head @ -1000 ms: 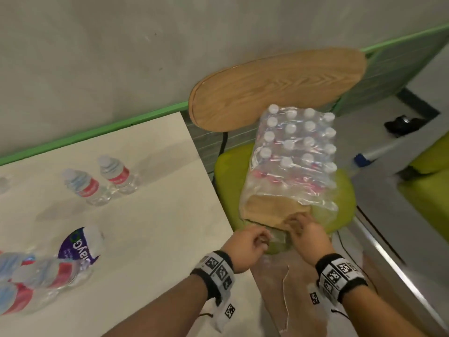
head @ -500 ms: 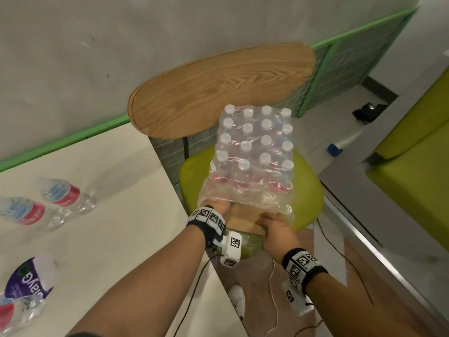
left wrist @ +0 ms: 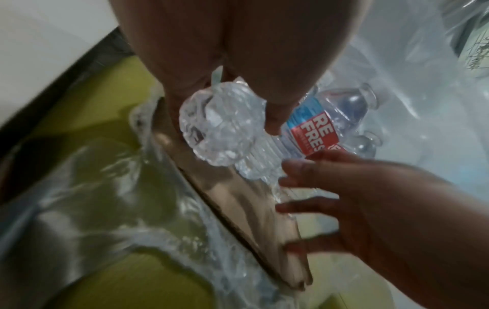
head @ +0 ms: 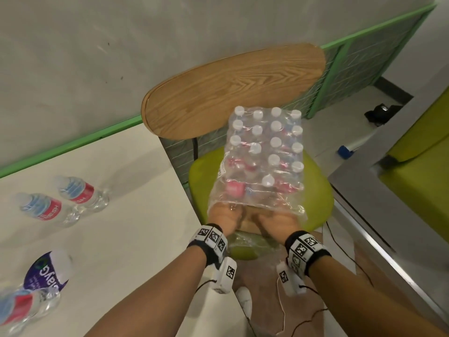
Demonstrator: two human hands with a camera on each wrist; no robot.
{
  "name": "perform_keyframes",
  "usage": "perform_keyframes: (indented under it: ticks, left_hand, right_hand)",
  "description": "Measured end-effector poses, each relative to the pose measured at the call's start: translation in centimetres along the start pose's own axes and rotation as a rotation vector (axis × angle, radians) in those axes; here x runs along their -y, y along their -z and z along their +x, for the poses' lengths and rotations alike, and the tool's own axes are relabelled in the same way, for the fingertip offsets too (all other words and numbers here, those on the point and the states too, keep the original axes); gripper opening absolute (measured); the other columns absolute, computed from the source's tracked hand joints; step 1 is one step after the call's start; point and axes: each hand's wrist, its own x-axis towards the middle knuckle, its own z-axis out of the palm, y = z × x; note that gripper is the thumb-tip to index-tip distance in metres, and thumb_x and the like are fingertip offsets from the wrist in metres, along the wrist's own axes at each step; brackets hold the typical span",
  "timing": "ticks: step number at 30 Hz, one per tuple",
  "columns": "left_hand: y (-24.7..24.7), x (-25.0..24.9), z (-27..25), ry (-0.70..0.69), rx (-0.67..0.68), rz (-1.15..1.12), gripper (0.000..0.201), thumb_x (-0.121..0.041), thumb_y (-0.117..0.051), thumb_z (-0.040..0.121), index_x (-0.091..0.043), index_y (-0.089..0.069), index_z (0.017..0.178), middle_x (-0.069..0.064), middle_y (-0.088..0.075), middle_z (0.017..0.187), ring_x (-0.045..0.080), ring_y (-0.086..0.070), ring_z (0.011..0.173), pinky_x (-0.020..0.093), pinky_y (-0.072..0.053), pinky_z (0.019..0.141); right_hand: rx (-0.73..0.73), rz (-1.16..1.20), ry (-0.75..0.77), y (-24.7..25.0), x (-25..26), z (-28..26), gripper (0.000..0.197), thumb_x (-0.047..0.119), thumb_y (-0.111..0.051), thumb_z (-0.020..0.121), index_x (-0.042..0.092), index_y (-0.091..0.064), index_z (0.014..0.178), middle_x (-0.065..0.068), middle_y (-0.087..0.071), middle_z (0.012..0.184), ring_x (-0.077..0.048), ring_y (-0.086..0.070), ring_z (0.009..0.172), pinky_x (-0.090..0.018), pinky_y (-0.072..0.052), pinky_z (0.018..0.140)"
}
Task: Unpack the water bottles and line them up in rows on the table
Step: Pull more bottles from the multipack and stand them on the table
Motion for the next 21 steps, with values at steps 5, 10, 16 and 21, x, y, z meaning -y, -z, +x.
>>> perform_keyframes:
  ticks: [5,10,16,21]
  left_hand:
    - [1.8,0.8,-2.5,-0.086,0.113,-0.161,0.006,-0.022,-0.063,0.089,-0.018,-0.061,0.085,0.005,-0.068,0.077,0.020,-0.064,0.068,0.035,-0.052,0.068]
    - [5.4,4.7,-5.0,-0.048,0.320,-0.230,0.016,-0.028,-0.070,0.083,-0.019,-0.061,0.093,0.003,-0.064,0.070,0.019,-0.060,0.058,0.032,-0.049,0.061]
    - [10.9,9.4,-10.0,0.061,0.344,-0.389,0.059,-0.053,-0.061,0.083,0.001,-0.053,0.107,0.017,-0.058,0.074,0.022,-0.053,0.053,0.028,-0.047,0.049]
    - [14.6,13.6,-11.2,0.065,-0.010,-0.507,0.071,-0.066,-0.065,0.069,-0.003,-0.053,0.101,0.013,-0.056,0.072,0.025,-0.052,0.062,0.034,-0.045,0.054]
  right_hand:
    - [0.014,-0.027,0.148,0.2,3.1,0.6,0.047,0.039,-0.040,0.101,0.013,-0.048,0.139,-0.004,-0.051,0.138,-0.022,-0.048,0.127,-0.032,-0.034,0.104]
    - [-0.013,0.033,0.131,-1.2,3.2,1.2,0.027,0.041,-0.038,0.099,0.029,-0.060,0.112,-0.001,-0.065,0.117,-0.010,-0.058,0.085,-0.018,-0.045,0.078]
    - [-0.058,0.190,0.125,0.2,1.8,-0.6,0.057,0.058,-0.047,0.087,0.016,-0.065,0.121,-0.005,-0.066,0.116,-0.022,-0.061,0.108,-0.028,-0.046,0.087]
    - [0.010,0.482,0.172,-0.5,0.8,-2.5,0.024,0.039,-0.072,0.083,0.017,-0.070,0.094,-0.007,-0.074,0.085,-0.026,-0.072,0.076,-0.034,-0.059,0.069]
